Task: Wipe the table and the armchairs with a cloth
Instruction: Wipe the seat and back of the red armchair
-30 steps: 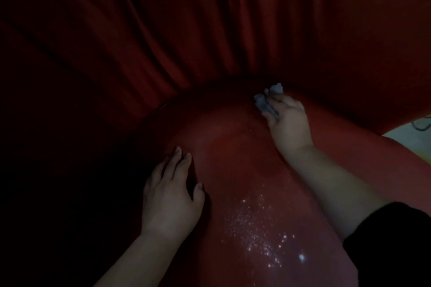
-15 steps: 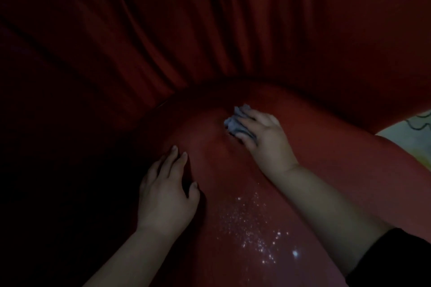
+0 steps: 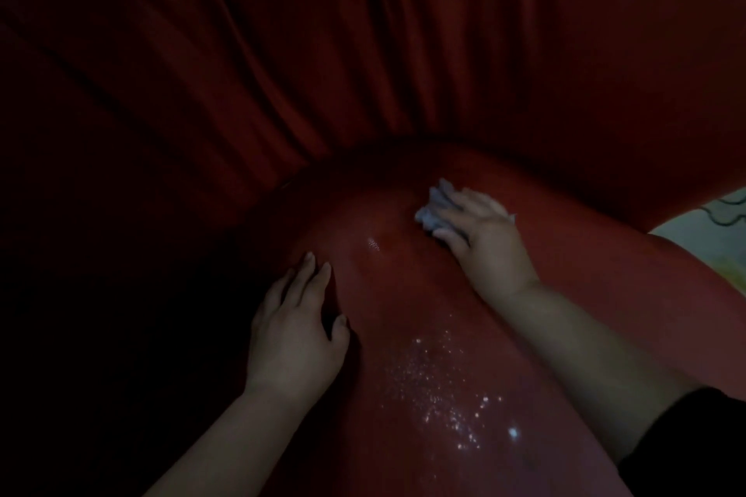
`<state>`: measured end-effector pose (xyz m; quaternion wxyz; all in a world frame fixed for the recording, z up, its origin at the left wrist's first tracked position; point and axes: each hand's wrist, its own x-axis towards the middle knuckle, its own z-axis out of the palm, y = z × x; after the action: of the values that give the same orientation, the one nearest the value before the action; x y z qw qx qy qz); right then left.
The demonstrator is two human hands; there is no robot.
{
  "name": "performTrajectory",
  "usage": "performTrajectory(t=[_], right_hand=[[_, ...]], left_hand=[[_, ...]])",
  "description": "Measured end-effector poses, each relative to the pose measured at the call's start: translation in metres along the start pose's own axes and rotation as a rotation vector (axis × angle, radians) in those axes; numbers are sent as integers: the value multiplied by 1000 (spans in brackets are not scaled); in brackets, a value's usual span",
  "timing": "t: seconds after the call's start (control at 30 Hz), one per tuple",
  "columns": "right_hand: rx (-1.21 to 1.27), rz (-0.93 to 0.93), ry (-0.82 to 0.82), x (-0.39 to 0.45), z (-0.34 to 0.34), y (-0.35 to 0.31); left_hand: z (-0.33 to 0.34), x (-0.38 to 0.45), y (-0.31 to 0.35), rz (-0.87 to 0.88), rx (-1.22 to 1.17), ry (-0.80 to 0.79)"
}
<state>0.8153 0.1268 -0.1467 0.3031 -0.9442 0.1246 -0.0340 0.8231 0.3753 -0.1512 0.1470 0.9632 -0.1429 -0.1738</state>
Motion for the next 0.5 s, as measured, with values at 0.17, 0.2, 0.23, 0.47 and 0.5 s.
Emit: performTrajectory(t=[0.17, 0.2, 0.23, 0.47, 0.5], right_hand=[[-10, 33, 97, -22, 20, -2], [-3, 19, 115, -28, 24, -4], [4, 1, 126, -33, 26, -6], [-10, 95, 152, 0, 18, -2], [-2, 121, 125, -1, 19, -4]], left_hand=[[2, 0, 0, -5, -7, 9], [2, 0, 0, -6, -7, 4], [1, 0, -1, -4, -8, 2], [-1, 1, -8, 27, -28, -29], [-2, 2, -10, 37, -30, -44]])
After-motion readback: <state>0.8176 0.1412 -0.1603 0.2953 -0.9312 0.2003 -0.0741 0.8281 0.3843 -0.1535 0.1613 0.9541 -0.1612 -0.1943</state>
